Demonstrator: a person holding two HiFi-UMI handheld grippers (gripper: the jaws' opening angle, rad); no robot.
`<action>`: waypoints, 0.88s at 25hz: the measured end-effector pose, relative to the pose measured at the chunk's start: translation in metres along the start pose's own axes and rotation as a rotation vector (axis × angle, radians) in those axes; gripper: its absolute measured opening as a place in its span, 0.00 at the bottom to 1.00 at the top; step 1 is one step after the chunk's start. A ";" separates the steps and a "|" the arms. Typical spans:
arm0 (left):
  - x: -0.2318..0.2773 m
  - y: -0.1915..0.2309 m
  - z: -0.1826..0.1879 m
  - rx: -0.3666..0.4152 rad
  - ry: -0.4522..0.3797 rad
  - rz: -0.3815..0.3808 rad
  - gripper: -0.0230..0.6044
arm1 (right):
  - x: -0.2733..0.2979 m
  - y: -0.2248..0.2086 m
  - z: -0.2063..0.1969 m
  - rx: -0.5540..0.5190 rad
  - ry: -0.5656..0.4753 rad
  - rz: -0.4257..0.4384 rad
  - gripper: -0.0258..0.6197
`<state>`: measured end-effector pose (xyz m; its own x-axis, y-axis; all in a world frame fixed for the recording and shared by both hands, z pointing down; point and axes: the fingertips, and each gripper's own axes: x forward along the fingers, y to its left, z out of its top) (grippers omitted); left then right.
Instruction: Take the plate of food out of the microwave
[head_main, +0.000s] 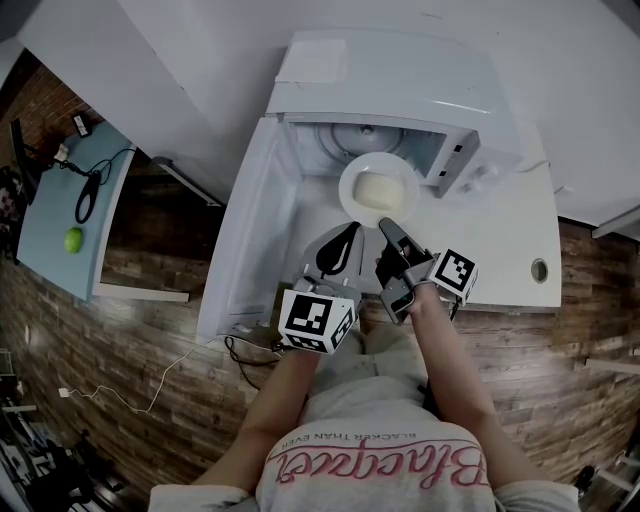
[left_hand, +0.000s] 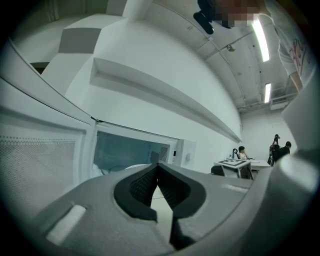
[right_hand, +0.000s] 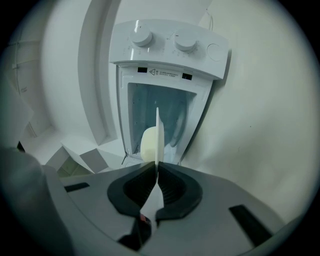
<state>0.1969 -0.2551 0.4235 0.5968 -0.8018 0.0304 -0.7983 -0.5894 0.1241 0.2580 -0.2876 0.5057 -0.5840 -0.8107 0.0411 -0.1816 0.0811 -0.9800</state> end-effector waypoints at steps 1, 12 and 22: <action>-0.001 0.000 0.001 -0.001 -0.001 0.004 0.04 | -0.001 0.001 0.000 0.000 0.006 -0.001 0.08; -0.003 -0.003 0.011 -0.008 -0.004 0.020 0.04 | -0.009 0.018 0.001 -0.003 0.054 0.000 0.08; -0.003 -0.004 0.020 -0.007 0.000 0.039 0.04 | -0.018 0.029 -0.007 0.022 0.094 0.000 0.08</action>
<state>0.1966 -0.2520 0.4027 0.5650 -0.8243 0.0350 -0.8205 -0.5569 0.1293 0.2583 -0.2666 0.4779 -0.6558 -0.7527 0.0579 -0.1644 0.0675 -0.9841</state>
